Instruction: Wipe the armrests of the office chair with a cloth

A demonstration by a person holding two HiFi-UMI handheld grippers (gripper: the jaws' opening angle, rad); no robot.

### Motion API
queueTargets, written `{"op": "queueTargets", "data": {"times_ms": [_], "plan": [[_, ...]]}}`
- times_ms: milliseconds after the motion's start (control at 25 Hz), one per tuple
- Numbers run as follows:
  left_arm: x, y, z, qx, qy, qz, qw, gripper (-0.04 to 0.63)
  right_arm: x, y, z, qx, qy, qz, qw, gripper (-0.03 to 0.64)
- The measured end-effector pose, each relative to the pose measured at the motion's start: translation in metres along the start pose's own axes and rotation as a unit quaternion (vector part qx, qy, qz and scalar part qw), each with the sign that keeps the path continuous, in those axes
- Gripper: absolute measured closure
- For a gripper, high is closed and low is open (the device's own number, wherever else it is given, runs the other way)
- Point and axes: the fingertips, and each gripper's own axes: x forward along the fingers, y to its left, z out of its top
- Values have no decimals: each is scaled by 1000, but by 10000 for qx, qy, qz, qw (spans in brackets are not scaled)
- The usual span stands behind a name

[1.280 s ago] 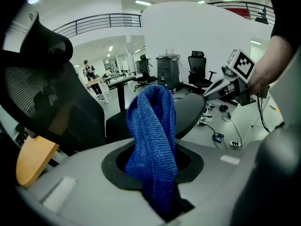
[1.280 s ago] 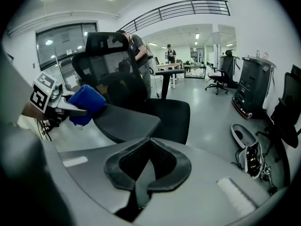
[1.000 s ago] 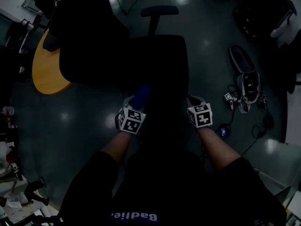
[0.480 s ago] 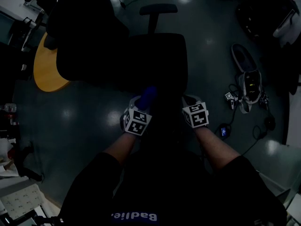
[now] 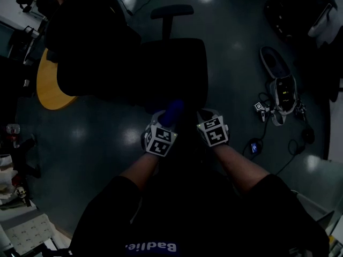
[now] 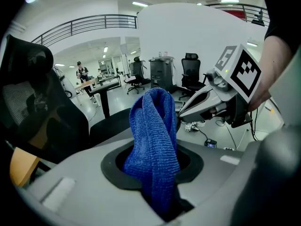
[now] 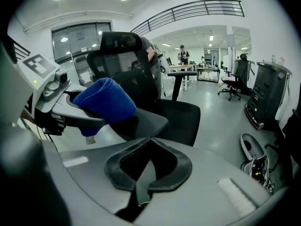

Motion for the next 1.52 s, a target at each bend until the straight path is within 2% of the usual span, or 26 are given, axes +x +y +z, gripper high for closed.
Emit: {"op": "queueTargets", "data": {"times_ms": [160,360,520,640,840,960,1240,1520], "plan": [[9,-19,14,-25,-60,-176,9998,472,2,6,1,46,-28,69,10000,621],[13,-29,21,-385,-152,-218,9989,472,3,11,3,62,-58,177,9998,621],[19,-55,31,-230,-164,-473,9985,471,1,11,0,106,-103,210,9997,621],[20,-60,33,-186,-169,-516,9984,473,0,13,-1,53,-106,331,9994,615],[14,-54,36,-190,-213,-483,9984,468,-7,13,2,-15,-269,401,9988,614],[4,-46,38,-321,-340,-430,9980,468,-13,10,6,-30,-353,350,9988,614],[-33,-18,43,-767,-803,-204,9936,468,-37,5,16,20,-529,61,9986,614],[-83,25,33,-930,-1254,-175,9876,468,-48,30,29,35,-686,-344,9970,614]]}}
